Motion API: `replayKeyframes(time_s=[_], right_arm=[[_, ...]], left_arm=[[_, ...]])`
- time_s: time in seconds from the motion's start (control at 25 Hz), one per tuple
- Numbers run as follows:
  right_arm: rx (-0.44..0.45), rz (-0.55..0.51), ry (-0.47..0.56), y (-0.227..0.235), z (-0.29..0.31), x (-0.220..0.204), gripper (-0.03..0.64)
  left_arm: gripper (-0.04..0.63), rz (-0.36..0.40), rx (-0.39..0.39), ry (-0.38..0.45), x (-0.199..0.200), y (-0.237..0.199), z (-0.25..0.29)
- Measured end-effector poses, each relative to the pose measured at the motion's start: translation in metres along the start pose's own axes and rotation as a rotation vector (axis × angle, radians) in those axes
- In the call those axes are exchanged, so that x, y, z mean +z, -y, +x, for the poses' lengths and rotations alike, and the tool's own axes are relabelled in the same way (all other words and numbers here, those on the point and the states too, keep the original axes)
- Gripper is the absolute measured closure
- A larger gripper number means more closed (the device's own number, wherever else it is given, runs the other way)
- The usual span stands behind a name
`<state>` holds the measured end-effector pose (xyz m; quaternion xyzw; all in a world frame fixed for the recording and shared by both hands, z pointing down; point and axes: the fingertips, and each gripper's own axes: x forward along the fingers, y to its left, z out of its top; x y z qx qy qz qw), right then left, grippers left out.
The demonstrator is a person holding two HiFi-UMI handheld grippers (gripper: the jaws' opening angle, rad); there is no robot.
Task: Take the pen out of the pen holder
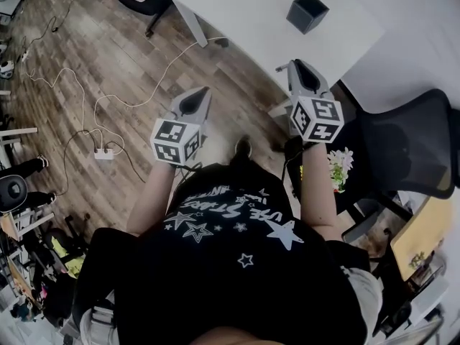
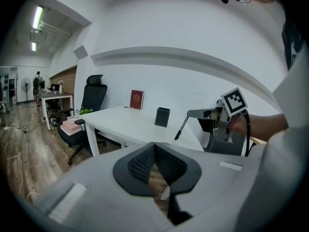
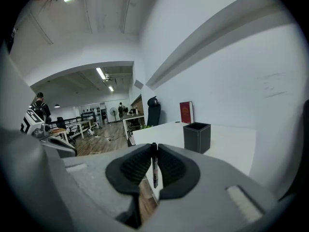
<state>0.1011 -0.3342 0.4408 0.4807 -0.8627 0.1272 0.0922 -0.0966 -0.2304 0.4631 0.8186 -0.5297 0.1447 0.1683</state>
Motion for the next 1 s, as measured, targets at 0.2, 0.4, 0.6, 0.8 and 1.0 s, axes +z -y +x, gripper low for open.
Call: replayKeyframes(time_s=[0.2, 0.4, 0.6, 0.8, 1.0], right_arm=[[0.008, 0.005, -0.027, -0.037, -0.022, -0.017, 0.574], [0.025, -0.013, -0.056, -0.080, -0.046, -0.035, 0.574], [0.032, -0.028, -0.068, -0.115, -0.069, -0.049, 0.574], [0.042, -0.041, -0.051, -0.145, -0.097, -0.054, 0.574], [0.054, -0.052, -0.033, -0.177, -0.127, -0.060, 0.574]], left_arm=[[0.584, -0.014, 0.007, 0.014, -0.018, -0.001, -0.039], [0.584, -0.025, 0.040, 0.019, -0.040, -0.009, -0.087], [0.584, -0.034, 0.066, 0.039, -0.053, -0.014, -0.131], [0.583, -0.033, 0.079, 0.066, -0.065, -0.010, -0.169], [0.584, -0.033, 0.087, 0.082, -0.081, -0.003, -0.207]])
